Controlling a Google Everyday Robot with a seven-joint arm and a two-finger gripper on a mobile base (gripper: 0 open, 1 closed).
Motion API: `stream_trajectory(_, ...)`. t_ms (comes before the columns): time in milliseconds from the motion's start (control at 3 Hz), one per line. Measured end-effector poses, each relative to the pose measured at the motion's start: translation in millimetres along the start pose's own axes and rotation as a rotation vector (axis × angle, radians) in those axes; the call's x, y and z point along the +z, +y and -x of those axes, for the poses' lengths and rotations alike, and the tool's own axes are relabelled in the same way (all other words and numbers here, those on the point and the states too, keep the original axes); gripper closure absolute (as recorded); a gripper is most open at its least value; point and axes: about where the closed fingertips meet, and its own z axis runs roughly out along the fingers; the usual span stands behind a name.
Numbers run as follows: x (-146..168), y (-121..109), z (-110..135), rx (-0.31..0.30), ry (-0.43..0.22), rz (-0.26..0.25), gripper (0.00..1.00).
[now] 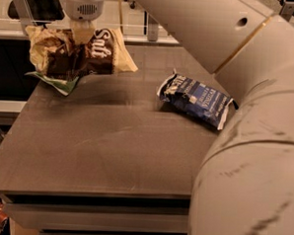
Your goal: Move brown chip bag near green jalapeno chip bag
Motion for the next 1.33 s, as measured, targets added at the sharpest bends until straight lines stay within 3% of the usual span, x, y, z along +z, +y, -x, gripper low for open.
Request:
stream_trajectory(333, 9.2, -4.4, -2.6, 0.012, 0.001, 0.002, 0.84)
stream_trajectory(1333, 24.0, -6.2, -16.1, 0.039, 0.013, 0.02, 0.13)
